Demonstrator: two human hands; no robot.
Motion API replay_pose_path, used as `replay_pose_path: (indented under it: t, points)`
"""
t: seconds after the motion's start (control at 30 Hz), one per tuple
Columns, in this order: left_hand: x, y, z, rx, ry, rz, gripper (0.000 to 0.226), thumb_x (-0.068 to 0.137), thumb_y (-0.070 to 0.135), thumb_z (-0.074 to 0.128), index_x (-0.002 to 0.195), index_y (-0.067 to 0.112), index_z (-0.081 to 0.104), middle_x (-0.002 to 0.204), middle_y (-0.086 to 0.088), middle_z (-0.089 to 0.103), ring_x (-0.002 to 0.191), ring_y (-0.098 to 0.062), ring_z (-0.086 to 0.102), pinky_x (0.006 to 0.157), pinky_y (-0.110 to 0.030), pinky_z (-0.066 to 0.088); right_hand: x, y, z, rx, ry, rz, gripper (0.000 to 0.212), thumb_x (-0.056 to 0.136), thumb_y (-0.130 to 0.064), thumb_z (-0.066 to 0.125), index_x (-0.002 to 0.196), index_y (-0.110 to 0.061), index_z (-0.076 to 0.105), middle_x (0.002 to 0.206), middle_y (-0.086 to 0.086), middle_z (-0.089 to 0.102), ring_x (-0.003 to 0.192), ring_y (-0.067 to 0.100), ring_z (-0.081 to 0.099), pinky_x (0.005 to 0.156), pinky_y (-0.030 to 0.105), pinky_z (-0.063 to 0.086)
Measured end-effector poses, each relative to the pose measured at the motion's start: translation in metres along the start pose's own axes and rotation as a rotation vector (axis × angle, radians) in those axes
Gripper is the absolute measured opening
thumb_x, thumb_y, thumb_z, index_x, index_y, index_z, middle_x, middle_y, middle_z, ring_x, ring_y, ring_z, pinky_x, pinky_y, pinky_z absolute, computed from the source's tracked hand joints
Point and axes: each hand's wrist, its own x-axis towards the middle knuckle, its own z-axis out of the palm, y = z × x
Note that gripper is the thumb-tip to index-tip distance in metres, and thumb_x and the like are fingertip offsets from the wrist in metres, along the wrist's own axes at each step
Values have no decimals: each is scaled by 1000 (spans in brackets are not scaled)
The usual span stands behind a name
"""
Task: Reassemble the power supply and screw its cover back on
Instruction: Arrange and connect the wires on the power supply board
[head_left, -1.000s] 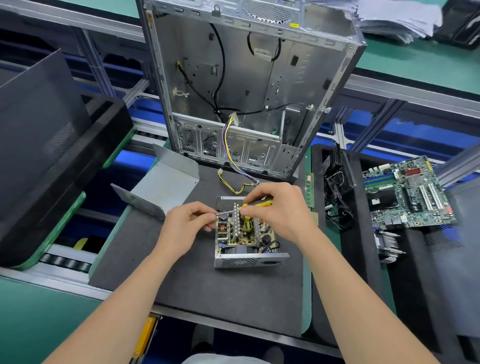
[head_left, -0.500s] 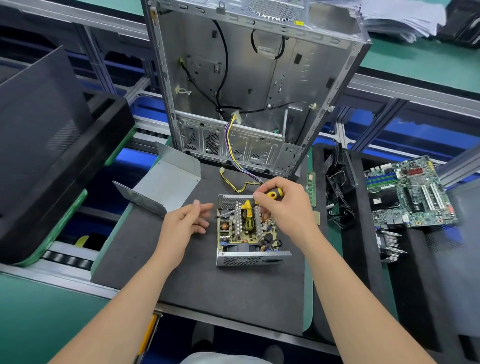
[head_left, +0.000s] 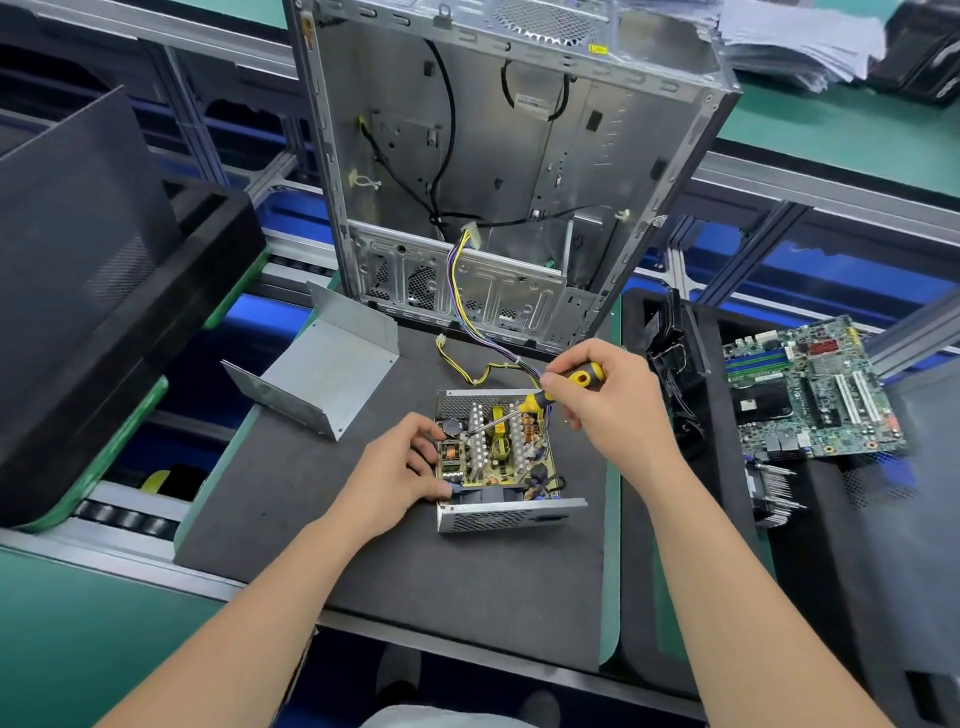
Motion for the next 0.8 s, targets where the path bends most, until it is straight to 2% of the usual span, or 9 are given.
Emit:
replay_pose_path:
  t: [0.17, 0.27, 0.4, 0.5, 0.6, 0.67, 0.73, 0.8]
  points:
    - [4, 5, 19, 11, -15, 45, 61, 65, 11, 98, 102, 32, 54, 101, -7, 60, 69, -15, 61, 68, -26, 57, -1, 1, -6, -1, 22, -15, 11, 85, -21, 81, 86, -27, 73, 70, 0, 71, 65, 24, 66, 72, 50, 61]
    - [6, 5, 11, -3, -104, 132, 54, 79, 12, 88, 114, 34, 54, 111, -7, 53, 79, -22, 66, 72, -29, 60, -2, 1, -4, -15, 10, -25, 11, 84, -23, 81, 86, -28, 72, 68, -5, 71, 61, 15, 64, 67, 41, 58]
    - [20, 3, -7, 333, -228, 320, 59, 97, 10, 66, 132, 56, 53, 113, 10, 35, 90, -16, 56, 86, -31, 54, -3, -3, 4, -65, -11, -59, 15, 81, -21, 81, 86, -31, 71, 73, -7, 72, 62, 3, 61, 66, 24, 51]
    - [28, 3, -12, 445, -291, 385, 57, 98, 12, 67, 131, 57, 55, 109, 8, 28, 88, -16, 50, 90, -38, 51, -8, -10, 17, -27, -77, -88, 19, 80, -15, 80, 86, -30, 71, 75, -12, 71, 63, 5, 62, 67, 24, 54]
    - [27, -2, -11, 466, -275, 428, 52, 97, 14, 69, 127, 53, 56, 110, 6, 29, 91, -13, 50, 89, -40, 51, -15, -12, 31, -59, -138, -158, 18, 81, -15, 80, 86, -31, 71, 77, -12, 71, 65, 3, 63, 65, 15, 50]
    - [25, -5, -8, 471, -237, 445, 50, 96, 17, 72, 126, 53, 55, 111, 7, 29, 91, -8, 48, 87, -36, 51, -19, -11, 37, -109, -150, -199, 18, 82, -16, 80, 86, -31, 72, 77, -12, 70, 66, 5, 63, 64, 9, 44]
    - [25, -8, -3, 488, -198, 458, 47, 95, 21, 73, 125, 51, 54, 110, 8, 28, 90, -5, 47, 81, -31, 49, -22, -8, 41, -135, -163, -216, 16, 84, -16, 79, 87, -31, 72, 76, -10, 70, 67, 7, 62, 65, 10, 43]
    - [26, -10, 0, 509, -161, 470, 47, 93, 21, 74, 123, 50, 52, 110, 8, 27, 90, -1, 45, 77, -27, 45, -24, -6, 43, -124, -179, -215, 14, 85, -17, 78, 88, -30, 72, 78, -8, 71, 70, 11, 63, 66, 18, 49]
